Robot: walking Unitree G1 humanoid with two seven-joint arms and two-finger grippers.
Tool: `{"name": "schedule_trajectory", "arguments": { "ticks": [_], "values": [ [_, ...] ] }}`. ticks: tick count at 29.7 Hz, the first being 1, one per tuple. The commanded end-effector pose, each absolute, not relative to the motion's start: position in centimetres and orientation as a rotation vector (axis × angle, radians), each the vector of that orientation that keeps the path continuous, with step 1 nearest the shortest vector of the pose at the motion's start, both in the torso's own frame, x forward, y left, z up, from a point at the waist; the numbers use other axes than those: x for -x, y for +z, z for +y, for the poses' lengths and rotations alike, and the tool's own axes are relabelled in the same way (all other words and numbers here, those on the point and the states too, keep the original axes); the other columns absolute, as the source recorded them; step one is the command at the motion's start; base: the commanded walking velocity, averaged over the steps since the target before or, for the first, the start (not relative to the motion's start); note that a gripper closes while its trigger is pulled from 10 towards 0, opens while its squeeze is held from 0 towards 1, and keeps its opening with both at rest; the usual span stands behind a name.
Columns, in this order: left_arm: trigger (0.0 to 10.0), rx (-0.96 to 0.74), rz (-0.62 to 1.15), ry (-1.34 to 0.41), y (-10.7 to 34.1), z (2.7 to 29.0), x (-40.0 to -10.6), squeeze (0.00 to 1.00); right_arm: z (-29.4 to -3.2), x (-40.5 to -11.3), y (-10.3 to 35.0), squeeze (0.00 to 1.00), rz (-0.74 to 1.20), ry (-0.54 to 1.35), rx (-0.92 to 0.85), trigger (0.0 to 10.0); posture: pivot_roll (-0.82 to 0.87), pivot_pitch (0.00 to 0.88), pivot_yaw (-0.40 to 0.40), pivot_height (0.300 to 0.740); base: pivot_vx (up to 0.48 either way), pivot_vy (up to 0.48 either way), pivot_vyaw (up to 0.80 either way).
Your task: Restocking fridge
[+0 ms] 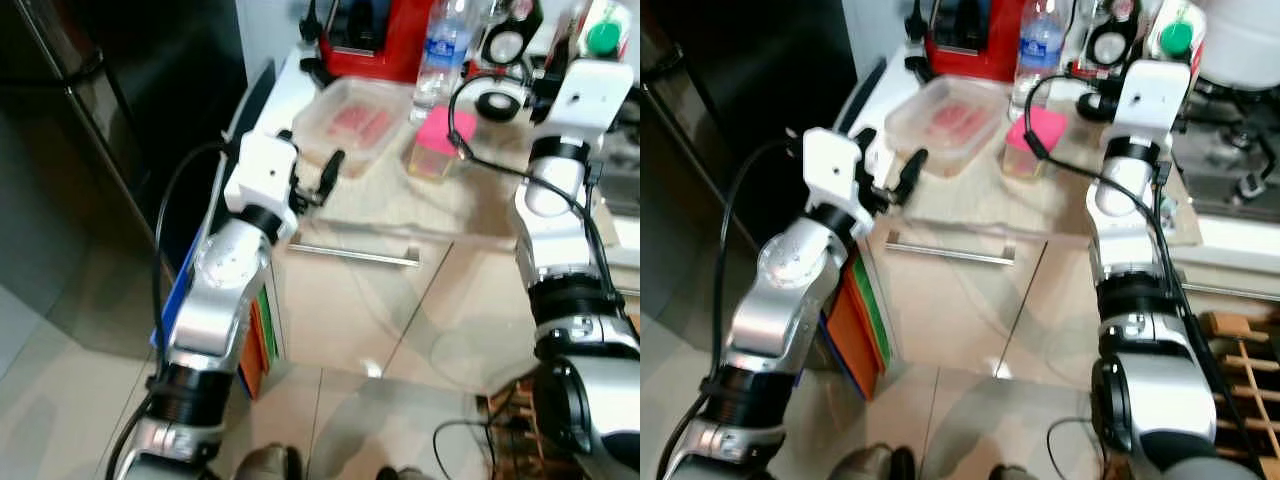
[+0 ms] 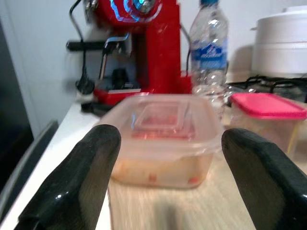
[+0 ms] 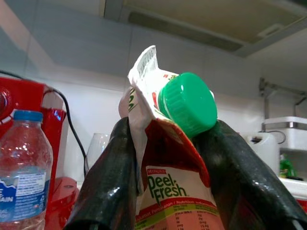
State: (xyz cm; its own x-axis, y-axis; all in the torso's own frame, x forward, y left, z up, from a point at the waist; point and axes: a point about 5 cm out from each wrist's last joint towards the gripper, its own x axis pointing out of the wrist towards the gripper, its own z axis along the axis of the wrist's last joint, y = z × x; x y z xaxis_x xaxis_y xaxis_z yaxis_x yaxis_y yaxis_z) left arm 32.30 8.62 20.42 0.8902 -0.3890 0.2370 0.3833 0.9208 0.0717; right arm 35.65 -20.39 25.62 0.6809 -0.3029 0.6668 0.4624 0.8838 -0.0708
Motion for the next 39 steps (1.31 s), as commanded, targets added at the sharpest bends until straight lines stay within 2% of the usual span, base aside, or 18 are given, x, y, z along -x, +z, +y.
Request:
{"name": "schedule_trajectory", "arguments": {
  "ticks": [1, 8, 19, 39],
  "values": [
    [10.0, 0.027, -0.172, -0.354, 18.7, 9.4, -32.7, 0.0, -19.7, -35.0, 24.9, 0.0, -0.699, -0.429, 0.274, 10.0, 0.17, 0.029, -0.018, 0.74, 0.0, 0.0, 0.0],
    [10.0, 0.048, -0.153, -0.344, 18.2, 9.1, -33.6, 0.0, -18.5, -33.0, 23.3, 0.0, -0.668, -0.411, 0.314, 10.0, 0.12, 0.006, -0.018, 0.74, -0.04, 0.0, 0.0],
    [10.0, 0.026, -0.187, -0.339, 18.7, 9.0, -34.5, 0.0, -18.1, -32.9, 23.1, 0.0, -0.619, -0.4, 0.324, 10.0, 0.12, 0.0, -0.022, 0.74, -0.101, 0.0, 0.0],
    [10.0, 0.024, -0.217, -0.352, 18.9, 9.0, -34.7, 0.0, -17.7, -32.7, 22.9, 0.0, -0.594, -0.398, 0.325, 10.0, 0.12, 0.0, -0.021, 0.74, -0.221, 0.0, 0.0]
  ]
}}
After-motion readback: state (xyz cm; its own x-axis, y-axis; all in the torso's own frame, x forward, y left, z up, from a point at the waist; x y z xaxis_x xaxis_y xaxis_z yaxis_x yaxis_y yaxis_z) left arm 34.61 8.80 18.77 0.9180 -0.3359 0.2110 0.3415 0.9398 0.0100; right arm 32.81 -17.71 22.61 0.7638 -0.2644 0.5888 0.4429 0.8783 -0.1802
